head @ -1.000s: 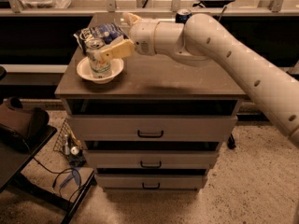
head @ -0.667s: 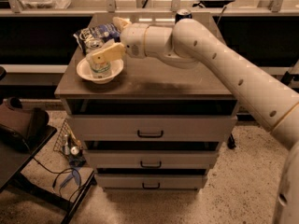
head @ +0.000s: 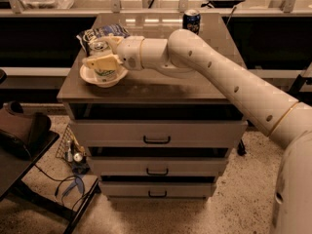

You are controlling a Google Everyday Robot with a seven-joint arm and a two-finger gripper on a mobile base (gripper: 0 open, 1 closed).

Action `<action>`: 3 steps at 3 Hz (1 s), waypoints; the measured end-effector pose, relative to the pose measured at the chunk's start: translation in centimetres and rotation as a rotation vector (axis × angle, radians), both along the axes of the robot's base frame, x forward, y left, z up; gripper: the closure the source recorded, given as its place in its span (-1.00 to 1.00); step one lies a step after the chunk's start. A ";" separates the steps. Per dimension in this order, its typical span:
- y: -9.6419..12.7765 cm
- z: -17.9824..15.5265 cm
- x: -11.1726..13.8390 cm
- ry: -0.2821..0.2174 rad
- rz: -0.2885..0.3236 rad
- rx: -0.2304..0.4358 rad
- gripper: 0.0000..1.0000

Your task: Pick 7up can from paper bowl and place on counter

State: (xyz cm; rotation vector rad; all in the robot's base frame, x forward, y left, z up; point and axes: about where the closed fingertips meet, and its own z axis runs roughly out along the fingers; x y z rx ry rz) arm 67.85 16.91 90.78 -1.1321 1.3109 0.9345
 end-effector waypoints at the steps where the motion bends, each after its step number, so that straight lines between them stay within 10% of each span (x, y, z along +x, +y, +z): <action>1: 0.3 0.0 -0.1 0.001 0.005 0.000 0.21; 2: 0.4 0.5 -0.1 -0.002 0.010 0.004 0.83; 3: -0.2 2.9 0.3 -0.012 0.010 0.021 1.00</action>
Offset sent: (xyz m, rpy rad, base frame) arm -0.0014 0.0032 -0.0003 -0.0002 0.0006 0.0053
